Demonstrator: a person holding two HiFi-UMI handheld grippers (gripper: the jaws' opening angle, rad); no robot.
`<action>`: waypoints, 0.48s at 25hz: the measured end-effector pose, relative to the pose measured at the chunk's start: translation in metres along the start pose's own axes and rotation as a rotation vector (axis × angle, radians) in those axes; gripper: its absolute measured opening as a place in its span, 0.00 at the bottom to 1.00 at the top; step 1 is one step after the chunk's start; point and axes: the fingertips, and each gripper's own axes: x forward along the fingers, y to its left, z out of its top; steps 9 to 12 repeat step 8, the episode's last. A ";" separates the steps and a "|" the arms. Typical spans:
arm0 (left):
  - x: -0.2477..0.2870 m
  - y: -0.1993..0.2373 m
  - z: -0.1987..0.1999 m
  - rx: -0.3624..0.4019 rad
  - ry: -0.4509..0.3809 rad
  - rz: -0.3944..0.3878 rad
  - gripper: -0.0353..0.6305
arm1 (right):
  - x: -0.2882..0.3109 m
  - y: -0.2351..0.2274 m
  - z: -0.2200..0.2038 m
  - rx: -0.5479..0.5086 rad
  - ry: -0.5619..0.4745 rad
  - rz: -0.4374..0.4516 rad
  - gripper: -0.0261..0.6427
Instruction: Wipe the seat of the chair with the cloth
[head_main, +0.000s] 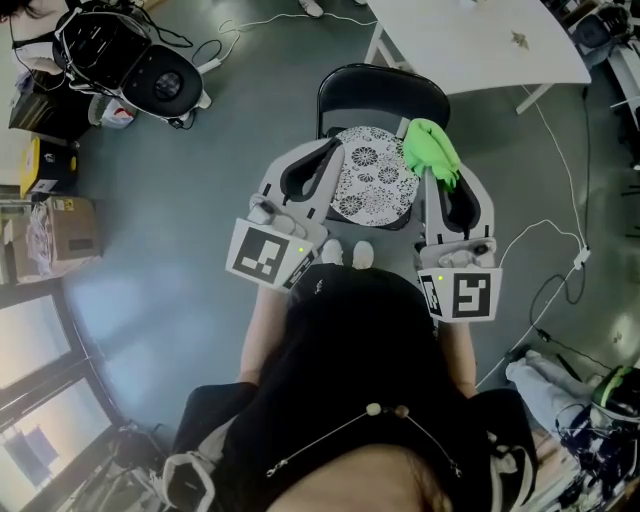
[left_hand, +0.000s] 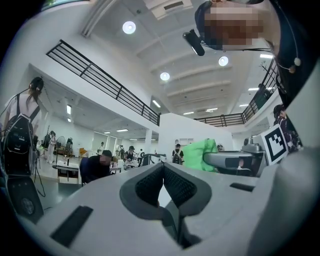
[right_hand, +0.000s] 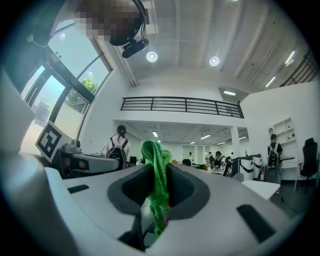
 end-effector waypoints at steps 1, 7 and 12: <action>0.005 0.001 -0.001 -0.002 0.001 -0.004 0.06 | 0.003 -0.003 0.000 -0.002 0.001 -0.003 0.16; 0.023 -0.005 -0.011 -0.012 0.011 -0.020 0.06 | 0.003 -0.019 -0.005 -0.009 0.003 -0.014 0.16; 0.024 -0.009 -0.013 -0.014 0.011 -0.021 0.06 | 0.000 -0.022 -0.007 -0.008 0.003 -0.016 0.16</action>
